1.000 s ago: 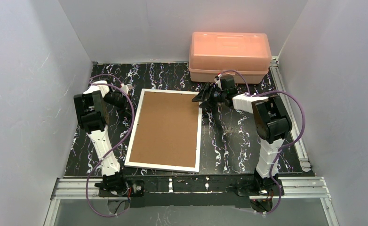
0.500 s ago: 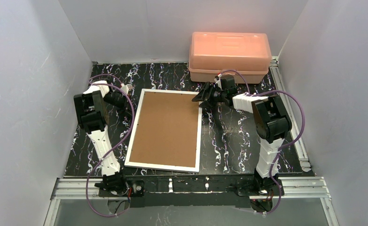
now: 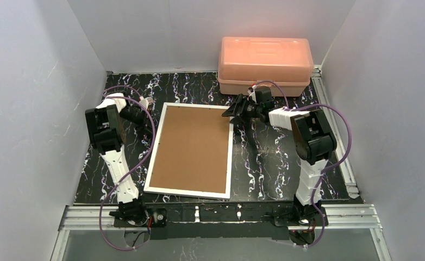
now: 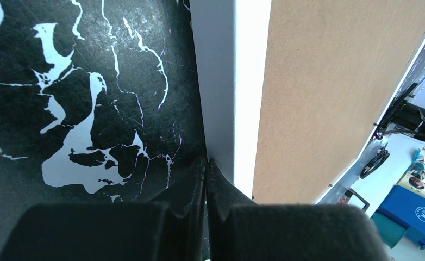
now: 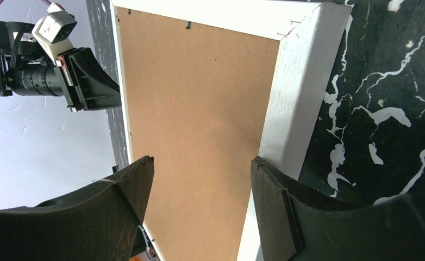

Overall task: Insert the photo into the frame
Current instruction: Install the photo frame at the center of the board.

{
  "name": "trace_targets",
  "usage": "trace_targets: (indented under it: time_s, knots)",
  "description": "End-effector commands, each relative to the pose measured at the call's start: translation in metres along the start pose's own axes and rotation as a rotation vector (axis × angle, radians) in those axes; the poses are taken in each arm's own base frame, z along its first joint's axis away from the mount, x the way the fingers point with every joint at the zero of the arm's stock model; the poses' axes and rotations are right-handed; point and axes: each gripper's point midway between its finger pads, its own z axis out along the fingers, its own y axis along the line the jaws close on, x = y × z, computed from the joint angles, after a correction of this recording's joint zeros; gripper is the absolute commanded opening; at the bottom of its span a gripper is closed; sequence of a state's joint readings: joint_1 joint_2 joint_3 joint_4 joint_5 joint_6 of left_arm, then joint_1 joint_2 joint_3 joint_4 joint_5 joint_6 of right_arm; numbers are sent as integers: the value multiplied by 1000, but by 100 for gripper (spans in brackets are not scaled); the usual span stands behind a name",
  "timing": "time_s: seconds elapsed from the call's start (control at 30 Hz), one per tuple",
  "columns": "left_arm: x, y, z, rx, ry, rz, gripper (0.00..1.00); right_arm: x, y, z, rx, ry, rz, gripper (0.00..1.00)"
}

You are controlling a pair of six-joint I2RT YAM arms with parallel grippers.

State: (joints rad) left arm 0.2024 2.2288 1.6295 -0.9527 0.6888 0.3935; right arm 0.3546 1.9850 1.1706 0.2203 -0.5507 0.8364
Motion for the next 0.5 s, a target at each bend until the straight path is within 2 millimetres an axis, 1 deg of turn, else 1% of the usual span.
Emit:
trace_targets:
  time_s: [0.0, 0.2, 0.47]
  knots:
    - [3, -8, 0, -12, 16, 46, 0, 1, -17, 11, 50, -4, 1, 74]
    - [3, -9, -1, -9, 16, 51, 0, 1, -17, 16, 47, 3, 3, 74]
    - [4, -8, 1, -4, 21, 53, 0, 9, -19, 23, 43, 22, 11, 73]
